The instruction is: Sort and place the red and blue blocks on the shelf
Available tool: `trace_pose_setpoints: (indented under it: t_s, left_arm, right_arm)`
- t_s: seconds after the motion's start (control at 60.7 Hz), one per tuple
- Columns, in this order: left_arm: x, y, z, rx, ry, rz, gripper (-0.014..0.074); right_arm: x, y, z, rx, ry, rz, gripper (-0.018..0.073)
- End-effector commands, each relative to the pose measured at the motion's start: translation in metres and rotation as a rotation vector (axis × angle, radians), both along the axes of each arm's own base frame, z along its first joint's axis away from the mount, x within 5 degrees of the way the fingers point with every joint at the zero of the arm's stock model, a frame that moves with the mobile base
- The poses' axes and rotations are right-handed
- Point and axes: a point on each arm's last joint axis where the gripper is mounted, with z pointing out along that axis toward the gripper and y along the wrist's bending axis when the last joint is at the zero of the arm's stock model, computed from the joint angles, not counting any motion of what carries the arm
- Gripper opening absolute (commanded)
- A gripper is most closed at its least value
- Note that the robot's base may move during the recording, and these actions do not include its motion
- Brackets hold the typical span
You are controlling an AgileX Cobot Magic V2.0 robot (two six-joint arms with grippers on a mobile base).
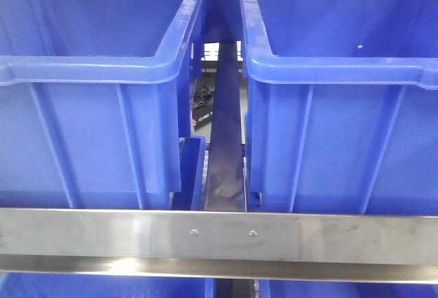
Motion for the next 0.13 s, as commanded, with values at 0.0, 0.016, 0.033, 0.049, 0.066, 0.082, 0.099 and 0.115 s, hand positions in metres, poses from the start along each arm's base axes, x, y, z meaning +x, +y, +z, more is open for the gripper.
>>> trace_pose_setpoints:
  t_s: [0.0, 0.016, 0.033, 0.049, 0.066, 0.082, 0.099, 0.115]
  left_arm:
    - [-0.0012, 0.0011, 0.0004, -0.013, -0.07, 0.009, 0.0124]
    - [-0.0012, 0.0011, 0.0004, -0.013, -0.07, 0.009, 0.0124]
    - [-0.0012, 0.0011, 0.0004, -0.013, -0.07, 0.009, 0.0124]
    - [-0.0012, 0.0011, 0.0004, -0.013, -0.07, 0.009, 0.0124]
    - [-0.0012, 0.0011, 0.0004, -0.013, -0.07, 0.009, 0.0124]
    - [-0.0012, 0.0011, 0.0004, -0.013, -0.07, 0.009, 0.0124]
    - [-0.0012, 0.0011, 0.0004, -0.013, -0.07, 0.009, 0.0124]
    - [-0.0012, 0.0011, 0.0004, -0.013, -0.07, 0.009, 0.0124]
  right_arm:
    - [-0.0046, -0.0009, 0.0175, -0.013, -0.138, -0.014, 0.0052]
    - [-0.0046, -0.0009, 0.0175, -0.013, -0.138, -0.014, 0.0052]
    - [-0.0046, -0.0009, 0.0175, -0.013, -0.138, -0.014, 0.0052]
    - [-0.0046, -0.0009, 0.0175, -0.013, -0.138, -0.014, 0.0052]
    - [-0.0046, -0.0009, 0.0175, -0.013, -0.138, -0.014, 0.0052]
    - [-0.0046, -0.0009, 0.0175, -0.013, -0.138, -0.014, 0.0052]
    - [-0.0046, -0.0009, 0.0175, -0.013, -0.138, -0.014, 0.0052]
    - [-0.0046, -0.0009, 0.0175, -0.013, -0.138, -0.014, 0.0052]
